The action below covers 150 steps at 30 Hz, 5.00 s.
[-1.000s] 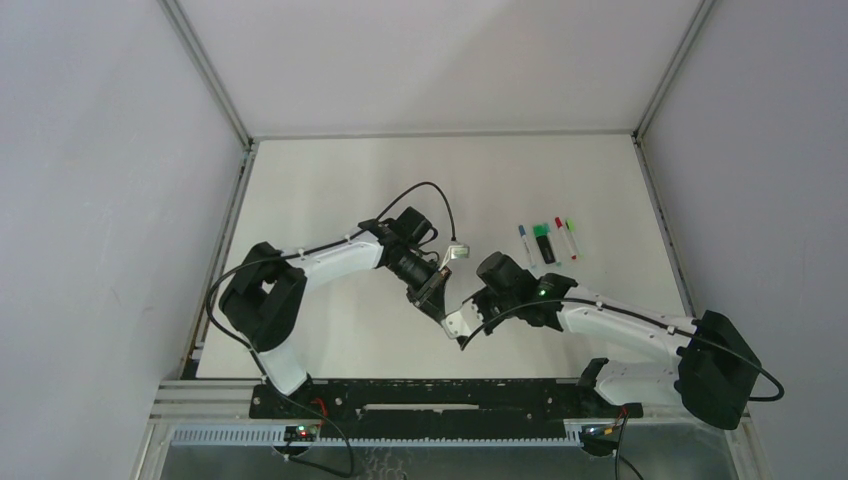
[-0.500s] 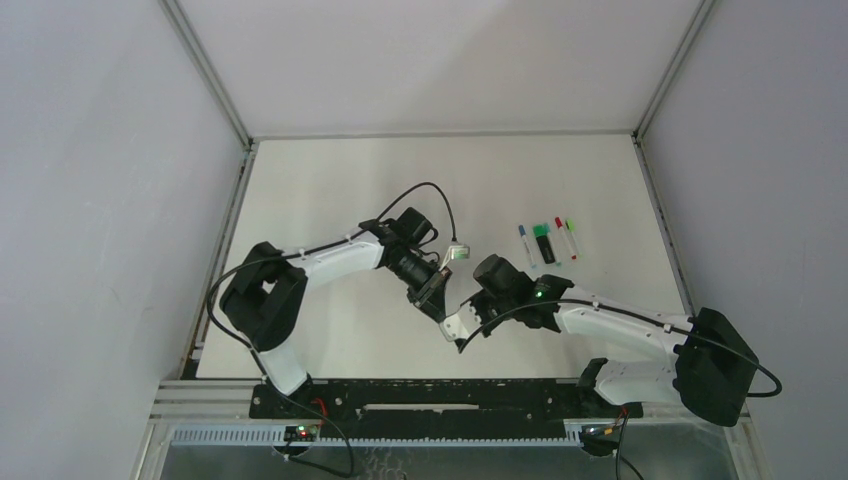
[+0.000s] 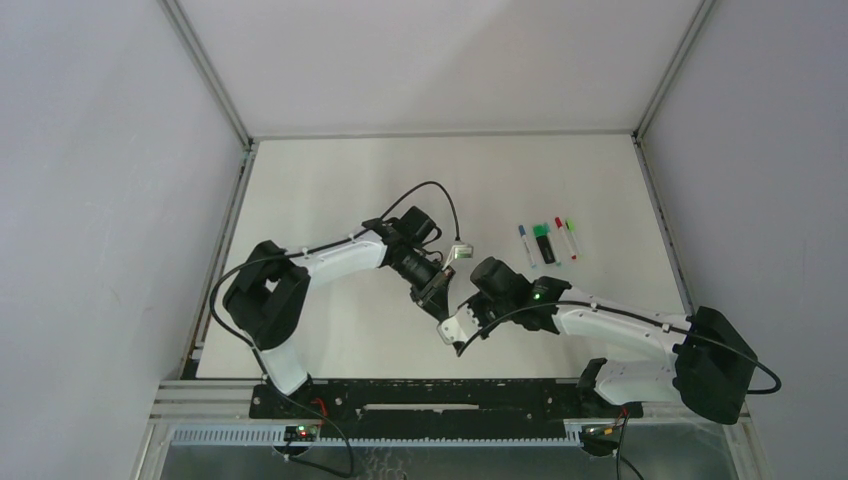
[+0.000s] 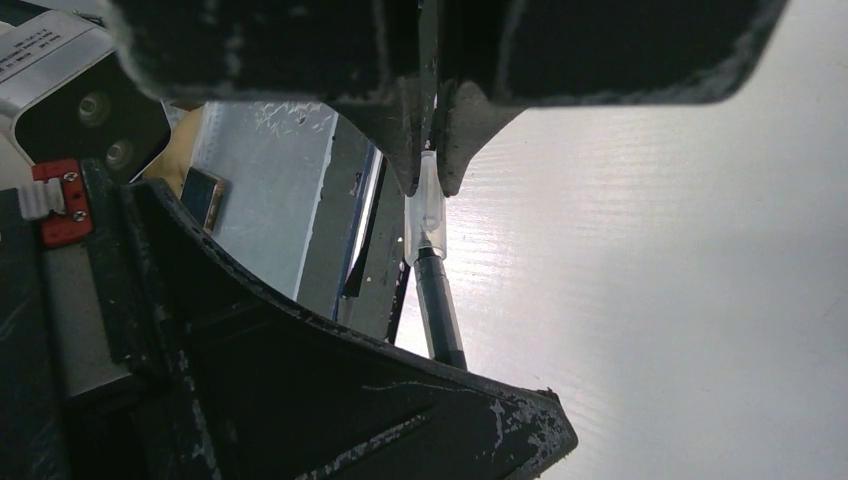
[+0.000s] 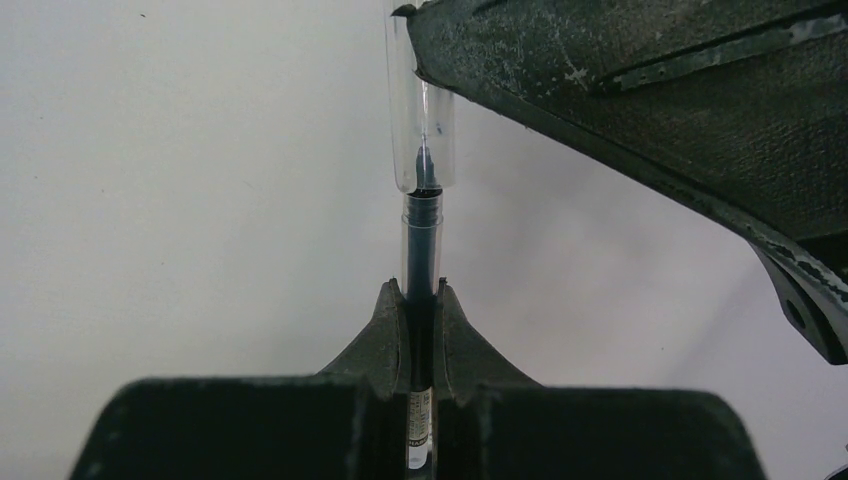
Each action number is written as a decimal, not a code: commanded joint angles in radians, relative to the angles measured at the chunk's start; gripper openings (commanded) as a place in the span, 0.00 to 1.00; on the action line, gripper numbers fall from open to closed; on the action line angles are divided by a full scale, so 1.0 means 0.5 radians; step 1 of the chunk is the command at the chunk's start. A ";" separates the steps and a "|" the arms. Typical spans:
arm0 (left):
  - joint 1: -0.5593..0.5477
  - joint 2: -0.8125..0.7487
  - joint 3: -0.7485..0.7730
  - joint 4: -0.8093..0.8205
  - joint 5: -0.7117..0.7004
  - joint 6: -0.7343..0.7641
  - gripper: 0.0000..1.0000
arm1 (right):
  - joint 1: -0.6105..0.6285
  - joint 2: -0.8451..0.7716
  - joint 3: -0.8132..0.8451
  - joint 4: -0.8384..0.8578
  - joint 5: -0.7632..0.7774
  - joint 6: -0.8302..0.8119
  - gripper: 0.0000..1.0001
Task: Insert the pens into the pen caps
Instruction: Insert the pen cap onto the pen, then press the pen cap onto the pen.
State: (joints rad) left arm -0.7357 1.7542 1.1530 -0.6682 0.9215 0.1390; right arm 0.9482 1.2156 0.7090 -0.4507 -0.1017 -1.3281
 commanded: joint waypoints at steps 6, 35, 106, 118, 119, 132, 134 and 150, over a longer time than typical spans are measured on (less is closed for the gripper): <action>-0.013 0.028 0.109 0.038 0.064 -0.036 0.00 | 0.083 0.013 0.003 0.045 0.031 0.027 0.00; -0.038 0.146 0.148 0.548 -0.004 -0.648 0.06 | 0.116 -0.040 0.068 -0.034 -0.347 0.202 0.00; -0.088 -0.860 -0.919 4.138 -0.137 -1.296 0.74 | -1.249 -0.190 0.570 -0.580 -2.779 1.086 0.00; -0.171 -0.695 -0.780 4.142 -0.085 -1.399 0.63 | -1.249 -0.187 0.569 -0.583 -2.786 1.085 0.00; -0.175 -0.688 -0.770 4.142 -0.081 -1.407 0.62 | -1.249 -0.186 0.570 -0.582 -2.787 1.085 0.00; -0.181 -0.604 -0.695 4.142 -0.003 -1.531 0.22 | -1.252 -0.195 0.570 -0.579 -2.789 1.094 0.00; -0.184 -0.582 -0.677 4.139 0.019 -1.579 0.08 | -1.253 -0.200 0.570 -0.573 -2.784 1.100 0.00; -0.455 -0.900 -0.821 2.621 -0.804 -1.096 0.00 | -1.404 -0.284 0.570 -0.062 -2.294 1.783 0.00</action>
State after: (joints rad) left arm -0.8841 1.3239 0.7300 1.0069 0.5804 -0.4870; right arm 0.2676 1.0901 0.9569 -0.6567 -1.3571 -0.5808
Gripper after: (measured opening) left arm 0.045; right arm 0.045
